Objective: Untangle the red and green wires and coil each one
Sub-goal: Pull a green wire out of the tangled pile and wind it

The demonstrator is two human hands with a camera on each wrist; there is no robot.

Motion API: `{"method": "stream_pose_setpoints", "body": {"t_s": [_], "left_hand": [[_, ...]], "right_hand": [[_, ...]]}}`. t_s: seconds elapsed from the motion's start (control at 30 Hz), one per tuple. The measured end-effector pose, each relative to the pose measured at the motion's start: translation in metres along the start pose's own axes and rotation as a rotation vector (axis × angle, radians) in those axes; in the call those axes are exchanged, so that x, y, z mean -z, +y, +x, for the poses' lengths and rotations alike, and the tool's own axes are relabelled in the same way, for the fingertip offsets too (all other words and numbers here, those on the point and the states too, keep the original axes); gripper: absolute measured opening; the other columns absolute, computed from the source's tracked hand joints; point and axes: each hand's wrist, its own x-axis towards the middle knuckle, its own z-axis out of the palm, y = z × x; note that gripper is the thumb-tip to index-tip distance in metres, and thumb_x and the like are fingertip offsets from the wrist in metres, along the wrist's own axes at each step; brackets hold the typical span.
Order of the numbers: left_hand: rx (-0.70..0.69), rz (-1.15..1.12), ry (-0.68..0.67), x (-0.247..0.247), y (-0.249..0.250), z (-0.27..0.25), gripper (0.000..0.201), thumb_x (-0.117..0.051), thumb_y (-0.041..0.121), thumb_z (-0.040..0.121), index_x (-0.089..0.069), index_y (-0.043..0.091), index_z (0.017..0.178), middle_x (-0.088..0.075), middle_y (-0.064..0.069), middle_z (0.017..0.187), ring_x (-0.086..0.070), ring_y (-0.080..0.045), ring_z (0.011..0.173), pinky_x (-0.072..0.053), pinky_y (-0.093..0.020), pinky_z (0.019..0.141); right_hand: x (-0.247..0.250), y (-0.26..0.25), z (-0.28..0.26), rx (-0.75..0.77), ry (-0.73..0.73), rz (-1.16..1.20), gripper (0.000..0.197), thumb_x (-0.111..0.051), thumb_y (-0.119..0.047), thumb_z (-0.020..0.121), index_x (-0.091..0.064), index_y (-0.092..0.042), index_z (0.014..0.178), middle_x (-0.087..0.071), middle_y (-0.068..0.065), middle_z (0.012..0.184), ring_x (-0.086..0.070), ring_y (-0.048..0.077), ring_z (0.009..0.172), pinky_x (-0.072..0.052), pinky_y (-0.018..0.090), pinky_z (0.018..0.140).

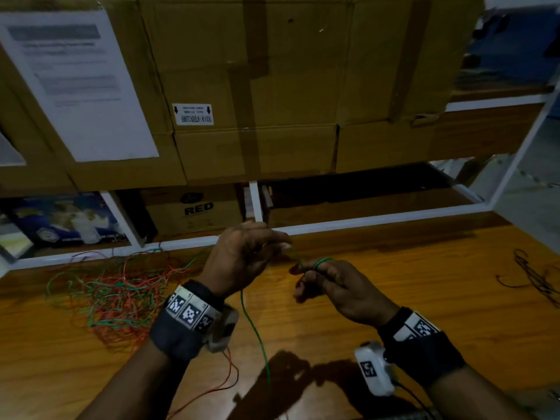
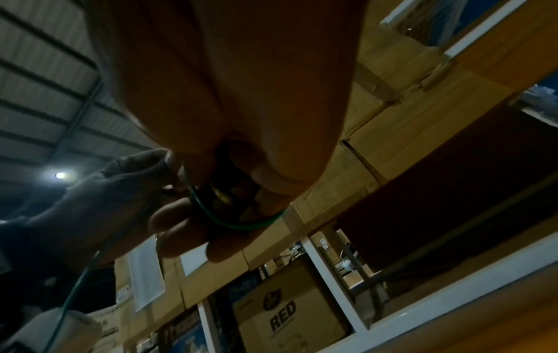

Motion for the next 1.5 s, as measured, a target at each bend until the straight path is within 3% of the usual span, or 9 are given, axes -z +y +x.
{"method": "stream_pose_setpoints", "body": {"t_s": [0.27,0.37,0.47,0.83,0.93,1.1,1.23,1.37,1.5], "left_hand": [[0.123,-0.363,0.017,0.003,-0.006,0.029,0.033,-0.069,0.043,0.093,-0.080,0.013,0.098,-0.076,0.003,0.076,-0.066,-0.015,0.057,-0.047,-0.025,0.047],[0.151,-0.410,0.006,-0.005,-0.009,0.040,0.020,-0.068,0.025,0.094,-0.079,0.008,0.100,-0.073,0.004,0.069,-0.057,-0.011,0.048,-0.042,-0.022,0.046],[0.182,-0.489,0.033,-0.014,-0.010,0.048,0.018,-0.067,0.019,0.096,-0.079,0.007,0.104,-0.069,-0.010,0.066,-0.056,-0.026,0.048,-0.042,-0.029,0.044],[0.361,-0.707,0.149,-0.040,-0.006,0.055,0.018,-0.067,0.008,0.095,-0.075,-0.008,0.097,-0.060,-0.012,0.060,-0.049,-0.015,0.047,-0.039,-0.024,0.044],[0.455,-0.744,0.091,-0.053,-0.001,0.052,0.018,-0.062,0.003,0.098,-0.072,-0.012,0.097,-0.065,-0.013,0.068,-0.057,-0.018,0.053,-0.046,-0.028,0.054],[0.507,-0.756,-0.005,-0.084,0.011,0.024,0.039,-0.057,0.003,0.102,-0.071,0.028,0.076,-0.062,0.002,0.065,-0.054,-0.008,0.048,-0.042,-0.030,0.046],[0.589,-0.818,-0.094,-0.101,0.020,-0.007,0.023,-0.061,0.026,0.101,-0.078,0.011,0.094,-0.055,-0.008,0.059,-0.040,-0.014,0.045,-0.031,-0.025,0.046],[0.590,-0.674,-0.144,-0.100,0.013,-0.031,0.030,-0.065,0.031,0.099,-0.076,0.004,0.094,-0.064,-0.003,0.061,-0.045,-0.015,0.047,-0.039,-0.026,0.048],[0.583,-0.410,-0.164,-0.078,0.005,-0.043,0.026,-0.066,0.041,0.098,-0.077,0.021,0.085,-0.069,0.004,0.063,-0.058,-0.009,0.052,-0.047,-0.029,0.055]], "right_hand": [[0.000,-0.019,0.010,-0.038,-0.208,0.182,0.030,-0.045,-0.037,0.106,-0.072,-0.031,0.093,-0.057,0.019,0.086,-0.053,0.025,0.076,-0.050,0.039,0.074],[0.003,-0.029,0.013,-0.096,-0.248,0.257,0.032,-0.042,-0.030,0.106,-0.068,-0.012,0.104,-0.053,0.007,0.076,-0.055,0.018,0.072,-0.051,0.038,0.076],[0.010,-0.034,0.015,-0.147,-0.311,0.342,0.033,-0.043,-0.029,0.106,-0.063,-0.003,0.105,-0.068,0.008,0.086,-0.068,0.025,0.086,-0.052,0.047,0.089],[0.011,-0.047,0.010,-0.012,-0.488,0.784,0.027,-0.047,-0.017,0.103,-0.066,-0.003,0.117,-0.073,0.017,0.114,-0.071,0.028,0.107,-0.057,0.037,0.092],[0.005,-0.060,0.015,0.055,-0.433,1.030,0.026,-0.058,-0.021,0.102,-0.070,-0.003,0.117,-0.074,0.015,0.114,-0.070,0.028,0.111,-0.058,0.037,0.094],[0.008,-0.082,0.032,0.101,0.057,1.234,0.036,-0.039,-0.019,0.105,-0.070,-0.003,0.114,-0.072,0.016,0.122,-0.068,0.028,0.118,-0.058,0.036,0.096],[0.030,-0.061,0.046,0.164,0.390,1.025,0.029,-0.037,-0.020,0.109,-0.055,-0.003,0.125,-0.069,0.014,0.130,-0.061,0.026,0.130,-0.046,0.042,0.112],[0.035,-0.034,0.046,0.183,0.567,0.287,0.030,-0.038,-0.024,0.111,-0.064,-0.010,0.114,-0.075,0.003,0.118,-0.065,0.014,0.122,-0.043,0.038,0.110],[0.026,-0.007,0.042,0.112,0.381,-0.399,0.029,-0.044,-0.027,0.110,-0.071,-0.020,0.107,-0.071,-0.006,0.110,-0.063,0.006,0.115,-0.051,0.038,0.102]]}}
